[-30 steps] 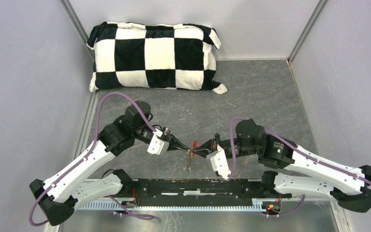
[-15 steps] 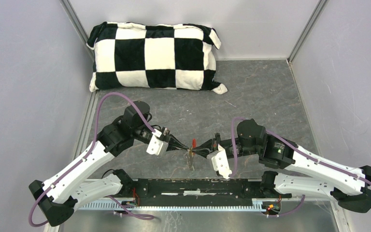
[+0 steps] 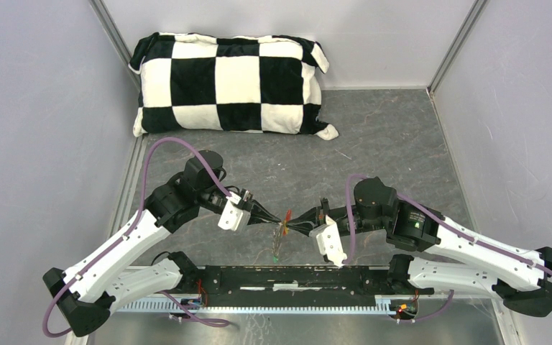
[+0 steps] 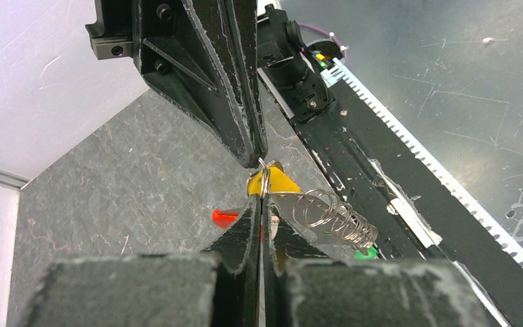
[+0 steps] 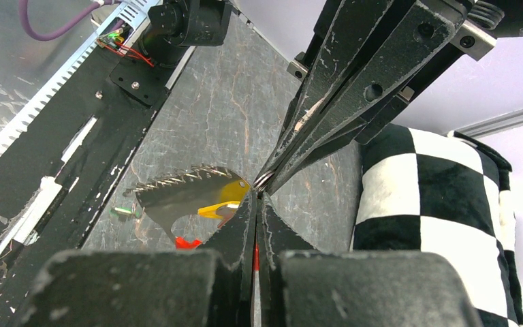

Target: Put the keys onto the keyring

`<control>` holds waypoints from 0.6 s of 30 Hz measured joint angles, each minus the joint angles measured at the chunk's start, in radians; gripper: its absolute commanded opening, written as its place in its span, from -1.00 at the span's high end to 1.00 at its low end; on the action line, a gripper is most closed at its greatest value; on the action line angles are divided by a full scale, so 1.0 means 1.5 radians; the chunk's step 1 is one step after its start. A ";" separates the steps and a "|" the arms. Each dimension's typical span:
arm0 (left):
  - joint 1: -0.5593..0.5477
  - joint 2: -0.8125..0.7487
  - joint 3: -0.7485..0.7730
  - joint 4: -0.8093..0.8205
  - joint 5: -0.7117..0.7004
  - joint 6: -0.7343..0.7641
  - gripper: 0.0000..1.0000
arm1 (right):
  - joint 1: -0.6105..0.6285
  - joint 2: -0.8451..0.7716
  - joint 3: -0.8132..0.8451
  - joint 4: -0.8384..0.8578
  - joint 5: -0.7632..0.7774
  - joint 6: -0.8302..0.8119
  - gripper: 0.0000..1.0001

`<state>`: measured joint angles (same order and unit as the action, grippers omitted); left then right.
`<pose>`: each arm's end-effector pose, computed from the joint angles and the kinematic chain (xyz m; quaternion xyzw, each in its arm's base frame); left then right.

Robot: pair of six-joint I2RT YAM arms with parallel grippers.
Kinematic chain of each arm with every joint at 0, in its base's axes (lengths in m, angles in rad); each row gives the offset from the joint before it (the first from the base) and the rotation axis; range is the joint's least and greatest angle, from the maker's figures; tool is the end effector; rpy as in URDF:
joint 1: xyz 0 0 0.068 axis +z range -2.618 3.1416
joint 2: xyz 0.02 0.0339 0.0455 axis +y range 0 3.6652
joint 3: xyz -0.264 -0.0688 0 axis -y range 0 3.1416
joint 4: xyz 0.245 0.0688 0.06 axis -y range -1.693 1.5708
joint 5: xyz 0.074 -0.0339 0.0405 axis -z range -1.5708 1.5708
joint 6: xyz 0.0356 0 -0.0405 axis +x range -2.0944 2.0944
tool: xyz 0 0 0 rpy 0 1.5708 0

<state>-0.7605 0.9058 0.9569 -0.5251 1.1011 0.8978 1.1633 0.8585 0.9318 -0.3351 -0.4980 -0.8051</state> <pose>0.1077 -0.1463 0.3526 0.7205 0.2902 -0.4149 0.4739 0.0593 0.1803 0.3638 -0.7234 0.3007 0.2975 0.5457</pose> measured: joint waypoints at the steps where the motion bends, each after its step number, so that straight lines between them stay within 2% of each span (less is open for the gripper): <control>1: 0.000 0.000 -0.001 0.000 0.000 0.000 0.96 | 0.000 0.000 0.000 0.000 0.000 0.000 0.99; 18: 0.000 0.001 -0.008 0.003 -0.005 0.000 0.96 | 0.000 0.004 0.000 0.028 -0.016 -0.001 0.99</control>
<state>-0.7605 0.9070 0.9447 -0.5213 1.0931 0.8974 1.1633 0.8650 0.9318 -0.2924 -0.5213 -0.8059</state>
